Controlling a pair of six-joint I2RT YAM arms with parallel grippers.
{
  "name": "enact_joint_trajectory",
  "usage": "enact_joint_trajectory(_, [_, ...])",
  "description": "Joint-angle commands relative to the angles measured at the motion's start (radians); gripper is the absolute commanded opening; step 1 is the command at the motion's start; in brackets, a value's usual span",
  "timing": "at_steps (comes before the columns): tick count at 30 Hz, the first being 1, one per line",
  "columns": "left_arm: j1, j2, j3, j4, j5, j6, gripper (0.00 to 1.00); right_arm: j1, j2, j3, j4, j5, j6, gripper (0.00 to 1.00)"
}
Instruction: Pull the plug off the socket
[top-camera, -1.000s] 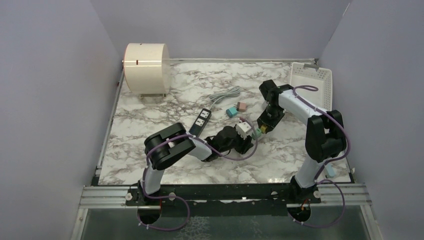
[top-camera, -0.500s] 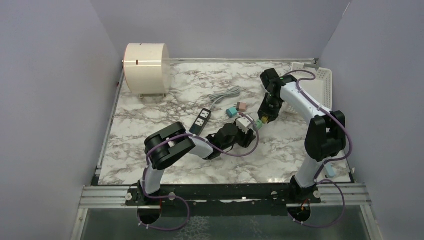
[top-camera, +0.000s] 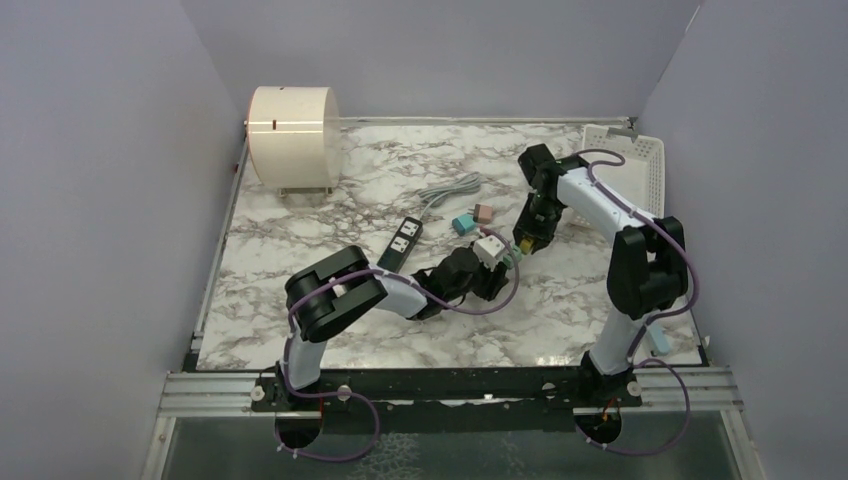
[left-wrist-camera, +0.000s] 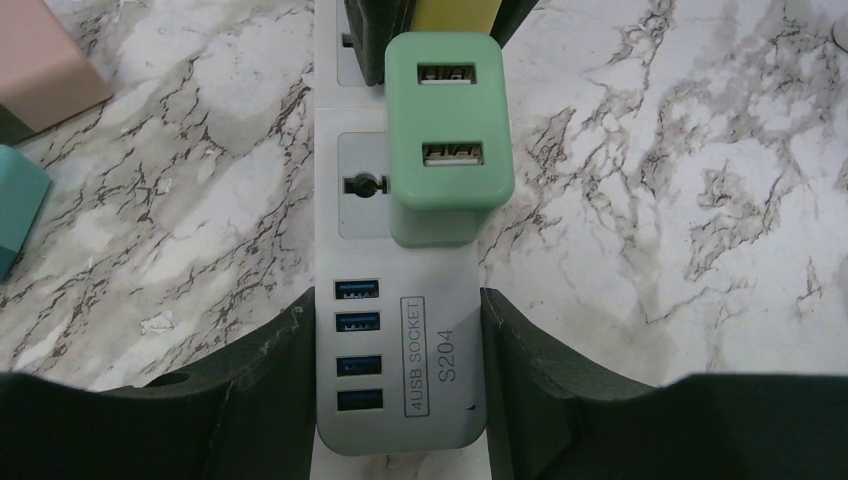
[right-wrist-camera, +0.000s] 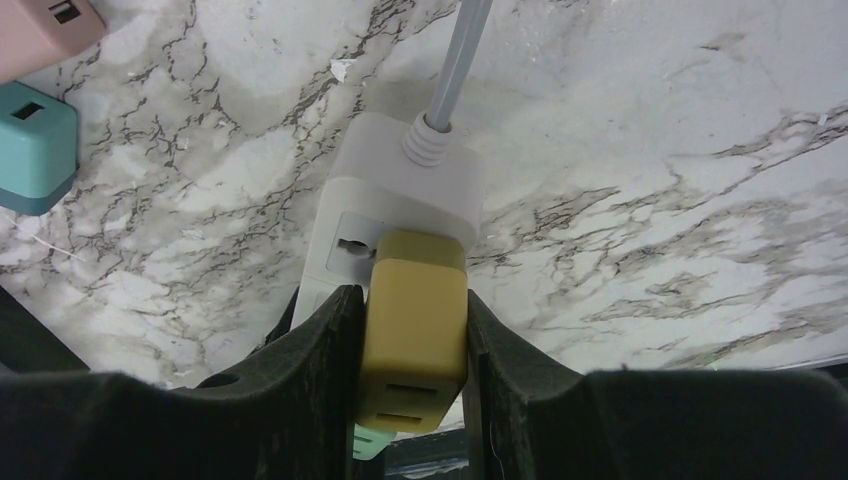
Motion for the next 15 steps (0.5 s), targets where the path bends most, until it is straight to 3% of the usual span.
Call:
enact_joint_trajectory(1, [-0.019, 0.021, -0.045, -0.304, -0.025, -0.005, 0.0, -0.012, 0.056, 0.088, -0.073, 0.018, -0.108, 0.01])
enact_joint_trajectory(8, [-0.046, 0.035, -0.022, -0.339, -0.069, 0.016, 0.0, -0.012, 0.099, 0.095, -0.085, -0.024, -0.063, 0.01])
enact_joint_trajectory(15, [-0.044, 0.044, -0.008, -0.335, 0.007, -0.012, 0.0, -0.012, -0.02, -0.001, 0.014, -0.038, 0.031, 0.01])
